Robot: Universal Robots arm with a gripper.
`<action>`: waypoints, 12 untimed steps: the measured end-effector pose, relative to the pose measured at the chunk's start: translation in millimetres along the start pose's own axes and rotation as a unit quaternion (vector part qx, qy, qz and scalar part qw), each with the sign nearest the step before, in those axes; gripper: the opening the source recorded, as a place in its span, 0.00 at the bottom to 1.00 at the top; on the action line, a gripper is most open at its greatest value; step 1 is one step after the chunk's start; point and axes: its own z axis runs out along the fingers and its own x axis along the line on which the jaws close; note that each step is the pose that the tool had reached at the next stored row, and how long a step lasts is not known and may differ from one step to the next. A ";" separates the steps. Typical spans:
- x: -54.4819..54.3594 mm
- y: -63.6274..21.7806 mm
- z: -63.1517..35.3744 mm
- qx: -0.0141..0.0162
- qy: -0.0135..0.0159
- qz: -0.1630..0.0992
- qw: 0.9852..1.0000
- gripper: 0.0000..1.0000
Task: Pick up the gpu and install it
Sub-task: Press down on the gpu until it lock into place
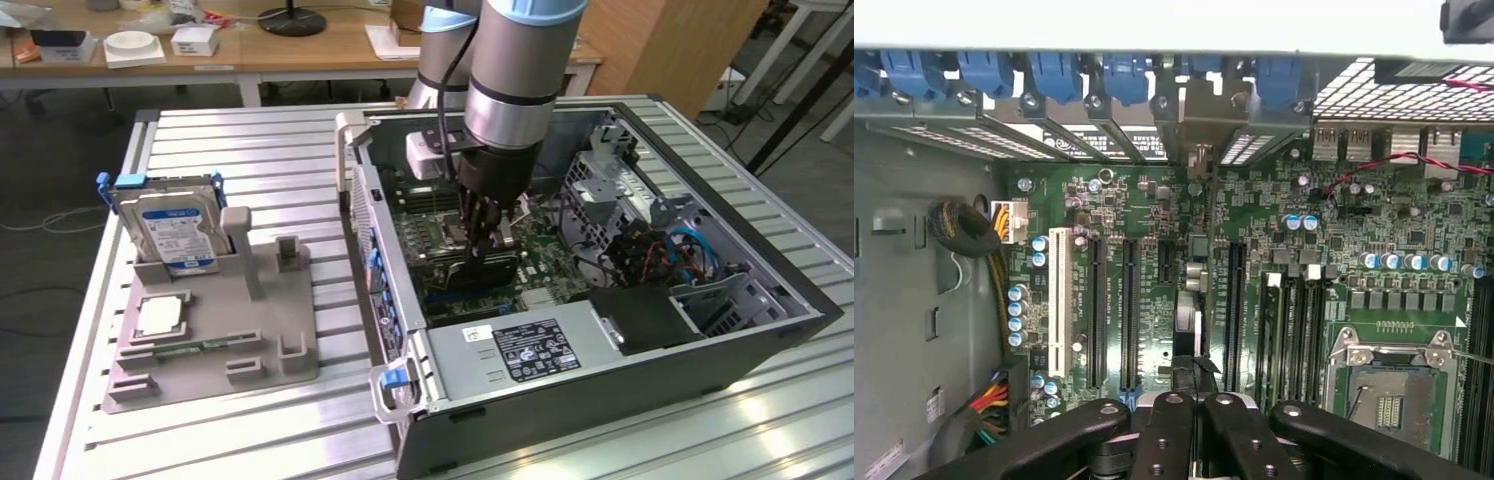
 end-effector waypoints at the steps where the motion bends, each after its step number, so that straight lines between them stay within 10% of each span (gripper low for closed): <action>1: 0.0 0.0 0.2 0.000 0.000 0.000 1.000 0.11; 12: -0.2 0.1 1.8 0.000 -0.001 0.000 1.000 0.11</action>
